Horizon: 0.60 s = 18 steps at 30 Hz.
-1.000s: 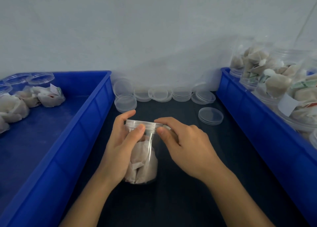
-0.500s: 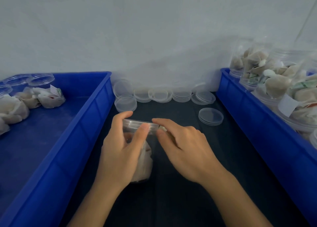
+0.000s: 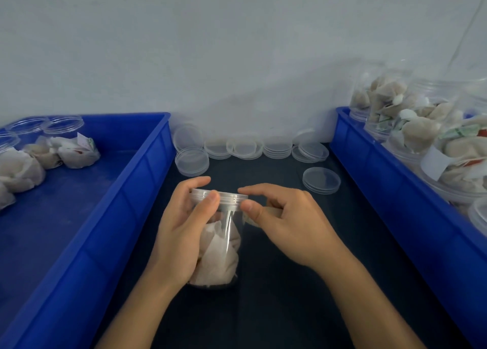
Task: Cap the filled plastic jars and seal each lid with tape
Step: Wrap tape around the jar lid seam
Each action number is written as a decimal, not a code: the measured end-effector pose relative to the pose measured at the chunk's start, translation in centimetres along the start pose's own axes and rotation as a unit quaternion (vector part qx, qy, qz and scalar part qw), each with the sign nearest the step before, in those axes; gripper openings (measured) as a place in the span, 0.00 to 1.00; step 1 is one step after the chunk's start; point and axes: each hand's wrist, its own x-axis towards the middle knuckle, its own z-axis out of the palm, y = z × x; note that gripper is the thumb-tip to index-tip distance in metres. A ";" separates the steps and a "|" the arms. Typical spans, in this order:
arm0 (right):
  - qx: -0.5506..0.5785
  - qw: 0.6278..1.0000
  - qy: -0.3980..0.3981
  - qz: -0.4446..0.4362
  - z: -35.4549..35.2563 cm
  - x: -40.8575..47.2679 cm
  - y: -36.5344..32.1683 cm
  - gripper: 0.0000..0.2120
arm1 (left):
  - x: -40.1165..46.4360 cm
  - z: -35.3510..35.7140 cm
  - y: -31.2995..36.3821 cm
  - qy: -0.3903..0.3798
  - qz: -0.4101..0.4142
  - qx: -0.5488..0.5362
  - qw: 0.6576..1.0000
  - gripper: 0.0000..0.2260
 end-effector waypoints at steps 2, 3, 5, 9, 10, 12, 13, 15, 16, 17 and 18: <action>0.005 1.000 0.006 0.006 -0.1 0.0 -0.1 0.18 | 0.2 -0.1 -0.1 -0.009 0.001 0.003 1.000 0.20; 0.003 1.000 0.008 0.008 -0.1 0.0 -0.2 0.18 | 0.2 -0.2 -0.1 -0.012 -0.002 0.002 1.000 0.20; -0.005 1.000 0.015 0.009 -0.1 -0.1 -0.3 0.17 | 0.1 -0.3 -0.1 -0.020 -0.011 0.008 1.000 0.24; -0.031 0.999 0.017 0.009 0.0 -0.3 -0.9 0.20 | 0.1 -0.2 0.3 -0.006 -0.003 0.096 0.995 0.35; -0.039 0.999 0.021 0.010 0.1 -0.4 -1.1 0.21 | 0.1 -0.3 0.4 0.019 0.005 0.134 0.991 0.37; -0.062 0.997 0.039 0.004 0.3 -0.5 -1.3 0.22 | 0.1 -0.3 0.5 0.062 0.014 0.187 0.980 0.36; -0.074 0.996 0.050 -0.002 0.5 -0.5 -1.5 0.22 | 0.0 -0.3 0.5 0.065 0.013 0.200 0.978 0.35; -0.098 0.993 0.067 -0.017 1.1 -0.6 -1.9 0.23 | -0.1 0.0 0.6 0.049 -0.003 0.214 0.976 0.36; -0.107 0.992 0.071 -0.020 1.3 -0.7 -2.1 0.24 | 0.0 0.1 0.6 0.043 -0.012 0.217 0.975 0.38; -0.109 0.991 0.069 -0.019 1.4 -0.7 -2.2 0.24 | 0.1 0.1 0.5 0.041 -0.019 0.215 0.976 0.39; -0.098 0.994 0.056 -0.012 1.4 -0.6 -2.1 0.22 | 0.2 0.1 0.4 0.040 -0.025 0.207 0.977 0.40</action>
